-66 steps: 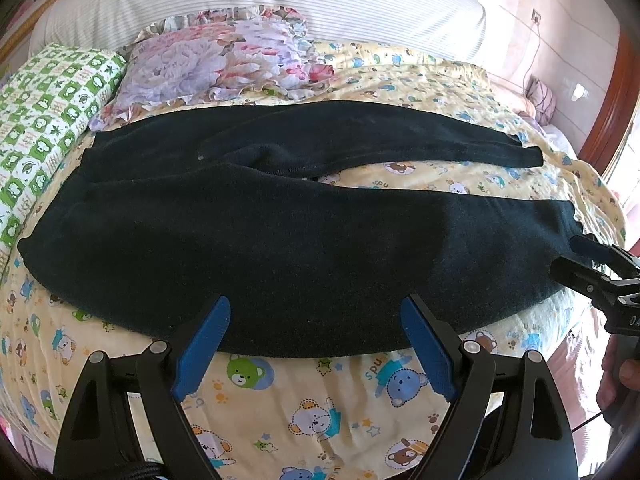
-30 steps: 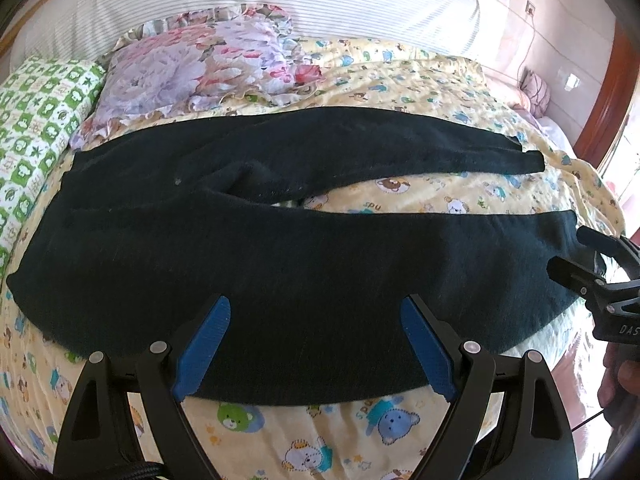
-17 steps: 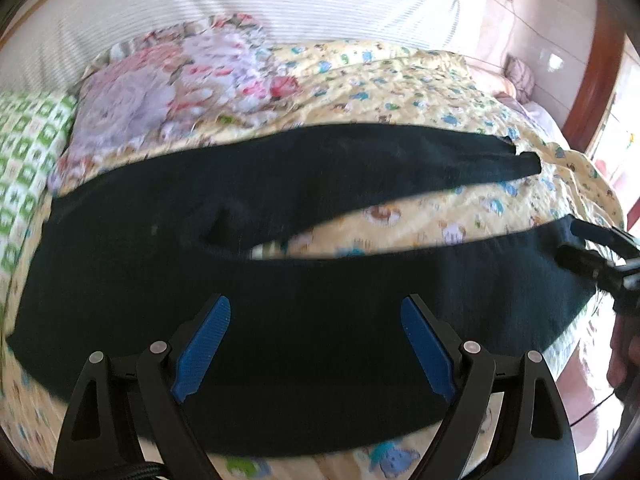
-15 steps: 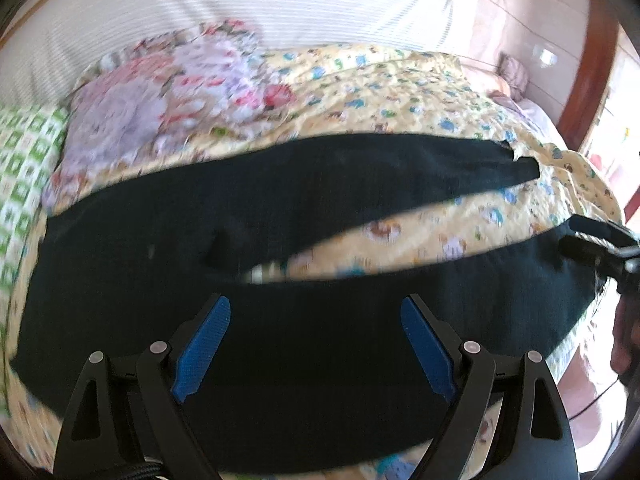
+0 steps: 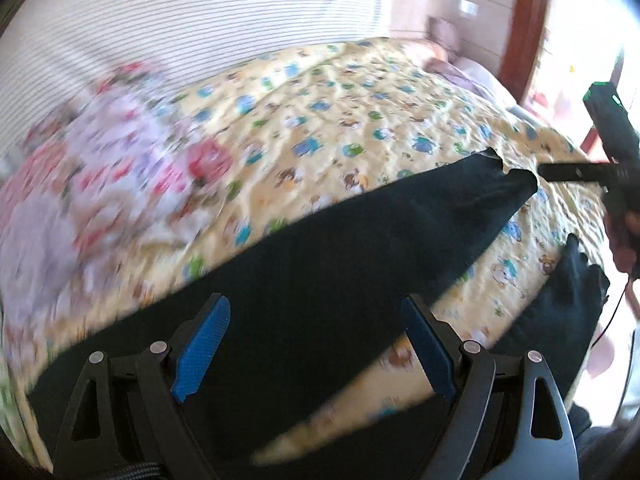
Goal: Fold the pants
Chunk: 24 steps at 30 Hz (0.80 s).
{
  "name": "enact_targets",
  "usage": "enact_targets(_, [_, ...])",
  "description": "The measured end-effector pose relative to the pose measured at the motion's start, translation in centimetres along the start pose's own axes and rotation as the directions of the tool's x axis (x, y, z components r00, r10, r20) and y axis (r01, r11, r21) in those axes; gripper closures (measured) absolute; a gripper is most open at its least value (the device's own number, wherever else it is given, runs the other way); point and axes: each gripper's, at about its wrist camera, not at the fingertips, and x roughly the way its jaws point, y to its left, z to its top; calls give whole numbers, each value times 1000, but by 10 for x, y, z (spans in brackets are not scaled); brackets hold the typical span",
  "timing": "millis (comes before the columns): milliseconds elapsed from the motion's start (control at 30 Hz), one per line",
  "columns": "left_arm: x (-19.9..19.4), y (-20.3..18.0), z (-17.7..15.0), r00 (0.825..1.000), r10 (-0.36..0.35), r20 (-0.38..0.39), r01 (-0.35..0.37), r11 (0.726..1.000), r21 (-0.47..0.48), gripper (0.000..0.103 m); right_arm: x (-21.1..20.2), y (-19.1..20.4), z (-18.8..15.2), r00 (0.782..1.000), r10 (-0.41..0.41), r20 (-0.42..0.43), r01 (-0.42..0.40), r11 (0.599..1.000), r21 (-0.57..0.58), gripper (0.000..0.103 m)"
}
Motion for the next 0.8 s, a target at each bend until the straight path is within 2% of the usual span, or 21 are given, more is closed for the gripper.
enact_targets(100, [21,9,19,996,-82,-24,83,996,40,15,13,-14,16,999,27,-30,-26,999,35,13])
enact_targets(167, [38,16,30,990,-131,-56,134,989,56,15,22,-19,27,998,25,-52,-23,998,52,16])
enact_targets(267, [61,28,44,988,-123,-88,129,990,61,15,34,-21,41,997,9,-75,-7,999,35,17])
enact_targets(333, [78,35,50,976,-167,-136,176,983,51,15,40,-23,47,996,-1,-87,2,1000,18,17])
enact_targets(367, [86,38,52,974,-167,-156,176,983,45,15,45,-23,51,995,-1,-96,2,1000,9,19])
enact_targets(467, [113,46,51,953,-195,-232,205,978,23,21,60,-28,57,990,-2,-140,1,1000,-3,35])
enact_targets(500, [118,47,50,947,-208,-246,218,976,13,21,65,-30,58,988,1,-155,-1,1000,-5,37])
enact_targets(533, [120,49,50,944,-221,-245,229,973,3,22,71,-32,59,985,-4,-171,2,1000,-10,38])
enact_targets(567, [120,50,51,944,-229,-238,234,972,-4,25,74,-34,59,984,-6,-176,3,1000,-17,43])
enact_targets(600, [117,50,51,942,-247,-229,251,968,-9,35,76,-36,60,985,-10,-173,6,1000,-24,54])
enact_targets(633, [114,50,51,940,-264,-219,268,963,-11,46,76,-37,61,985,-14,-169,10,1000,-28,61])
enact_targets(667, [110,50,49,938,-272,-212,276,961,-11,52,73,-39,61,987,-7,-162,3,1000,-24,74])
enact_targets(700, [106,48,48,938,-276,-207,281,960,-6,64,70,-40,61,988,11,-154,-14,1000,-17,82])
enact_targets(733, [102,45,46,936,-283,-208,289,957,0,81,66,-41,61,989,36,-143,-39,999,-18,82])
enact_targets(767, [98,42,43,933,-292,-212,299,954,5,89,62,-39,61,990,43,-136,-46,999,-24,84])
enact_targets(800, [92,37,40,935,-289,-207,298,954,13,90,58,-37,60,991,48,-126,-53,998,-32,85])
